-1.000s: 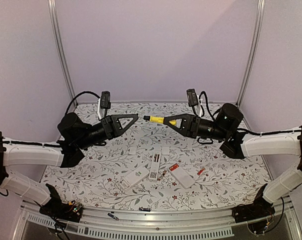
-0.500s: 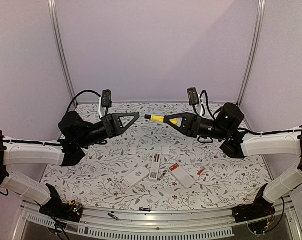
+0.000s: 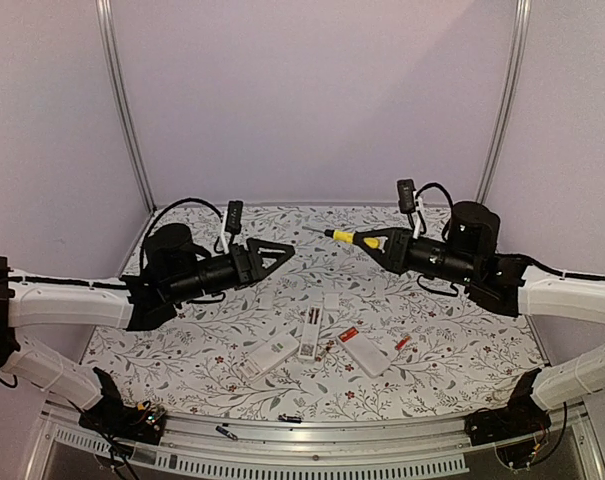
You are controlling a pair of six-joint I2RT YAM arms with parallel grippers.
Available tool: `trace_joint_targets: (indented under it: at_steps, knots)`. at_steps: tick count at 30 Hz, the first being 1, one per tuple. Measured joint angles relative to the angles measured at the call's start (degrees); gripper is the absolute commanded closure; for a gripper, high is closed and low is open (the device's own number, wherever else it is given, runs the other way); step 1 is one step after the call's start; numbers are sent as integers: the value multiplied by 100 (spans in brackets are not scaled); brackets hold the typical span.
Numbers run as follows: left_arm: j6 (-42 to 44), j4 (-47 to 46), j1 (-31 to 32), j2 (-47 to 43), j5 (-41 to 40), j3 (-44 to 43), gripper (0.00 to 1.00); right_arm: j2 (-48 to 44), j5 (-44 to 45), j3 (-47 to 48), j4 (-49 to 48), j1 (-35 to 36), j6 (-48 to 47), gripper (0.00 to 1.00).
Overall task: Unload the batteries from the remote control
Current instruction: Pass from the left arm to the right, then adjust the remote control without the battery cover at the center of the board.
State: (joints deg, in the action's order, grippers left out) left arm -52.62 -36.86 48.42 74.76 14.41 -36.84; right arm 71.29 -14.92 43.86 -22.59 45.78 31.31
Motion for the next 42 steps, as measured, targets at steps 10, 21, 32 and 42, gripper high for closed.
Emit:
trace_joint_targets:
  at_steps: [10, 21, 32, 42]
  knots:
    - [-844, 564, 815, 1714, -330, -793, 32, -702, 1692, -278, 2549, -155, -498, 100]
    - [-1261, 1425, 1045, 2846, -212, -1864, 32, -1073, 1508, -1128, 3709, -76, -144, 100]
    - [-1263, 2295, 1108, 3211, -225, -2131, 32, -1121, 1279, -1320, 4070, 129, 234, 100]
    - [-1252, 2487, 1147, 3220, -280, -2131, 32, -1331, 1082, -1368, 4275, 251, 428, 100]
